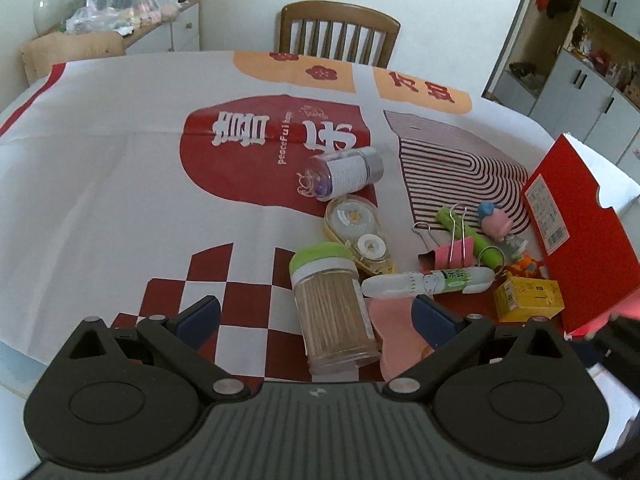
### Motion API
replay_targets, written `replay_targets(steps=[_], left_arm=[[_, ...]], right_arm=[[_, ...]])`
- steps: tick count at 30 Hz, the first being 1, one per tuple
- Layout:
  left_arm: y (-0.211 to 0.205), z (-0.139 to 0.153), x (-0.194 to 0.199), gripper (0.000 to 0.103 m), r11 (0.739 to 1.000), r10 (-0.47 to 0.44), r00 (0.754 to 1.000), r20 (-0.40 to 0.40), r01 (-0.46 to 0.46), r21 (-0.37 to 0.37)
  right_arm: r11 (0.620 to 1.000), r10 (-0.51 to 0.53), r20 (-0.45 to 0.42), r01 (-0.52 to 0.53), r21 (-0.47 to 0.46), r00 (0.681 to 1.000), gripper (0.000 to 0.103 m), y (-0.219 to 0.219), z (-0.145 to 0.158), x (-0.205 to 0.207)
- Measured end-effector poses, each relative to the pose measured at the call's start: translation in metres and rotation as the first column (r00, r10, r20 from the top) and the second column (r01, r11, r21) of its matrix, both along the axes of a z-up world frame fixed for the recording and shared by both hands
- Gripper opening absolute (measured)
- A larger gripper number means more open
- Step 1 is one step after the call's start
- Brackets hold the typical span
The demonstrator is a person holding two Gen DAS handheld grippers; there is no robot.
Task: Organize rigid objects
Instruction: 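Grasp the white bunny keychain with the right gripper while the left gripper reaches toward the toothpick jar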
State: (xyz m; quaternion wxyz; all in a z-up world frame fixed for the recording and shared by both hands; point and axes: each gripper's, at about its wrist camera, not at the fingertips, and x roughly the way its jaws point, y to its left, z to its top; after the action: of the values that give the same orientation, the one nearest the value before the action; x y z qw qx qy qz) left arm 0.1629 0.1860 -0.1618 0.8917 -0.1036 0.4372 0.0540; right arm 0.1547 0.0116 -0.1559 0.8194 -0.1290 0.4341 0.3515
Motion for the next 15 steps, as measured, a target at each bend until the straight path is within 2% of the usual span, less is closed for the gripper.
replay_targets(steps=[3,6,8,10,13,15], left_arm=[[0.001,-0.004,0.003,0.098,1.0,-0.022,1.0,-0.003,0.022,-0.008],[0.001,-0.01,0.006,0.097,1.0,-0.028,0.999,-0.015,0.028,-0.012],[0.001,-0.013,0.008,0.09,0.999,-0.036,0.999,-0.025,0.036,-0.022],[0.001,-0.016,0.01,0.087,0.999,-0.045,0.999,-0.032,0.044,-0.028],[0.002,-0.02,0.011,0.087,0.998,-0.05,0.998,-0.036,0.049,-0.033],[0.002,-0.022,0.012,0.083,0.998,-0.055,0.998,-0.039,0.053,-0.033]], right_arm=[[0.999,0.019,-0.022,-0.02,-0.027,1.0,0.075,0.007,-0.009,-0.001],[0.998,0.037,-0.054,-0.039,-0.042,0.998,0.074,0.009,-0.016,-0.001],[0.996,0.056,-0.071,-0.06,-0.061,0.996,0.07,0.013,-0.022,-0.001],[0.995,0.069,-0.086,-0.075,-0.068,0.994,0.064,0.017,-0.026,-0.002],[0.992,0.084,-0.101,-0.093,-0.082,0.991,0.063,0.022,-0.033,-0.001],[0.99,0.091,-0.1,-0.101,-0.097,0.991,0.063,0.025,-0.037,0.0]])
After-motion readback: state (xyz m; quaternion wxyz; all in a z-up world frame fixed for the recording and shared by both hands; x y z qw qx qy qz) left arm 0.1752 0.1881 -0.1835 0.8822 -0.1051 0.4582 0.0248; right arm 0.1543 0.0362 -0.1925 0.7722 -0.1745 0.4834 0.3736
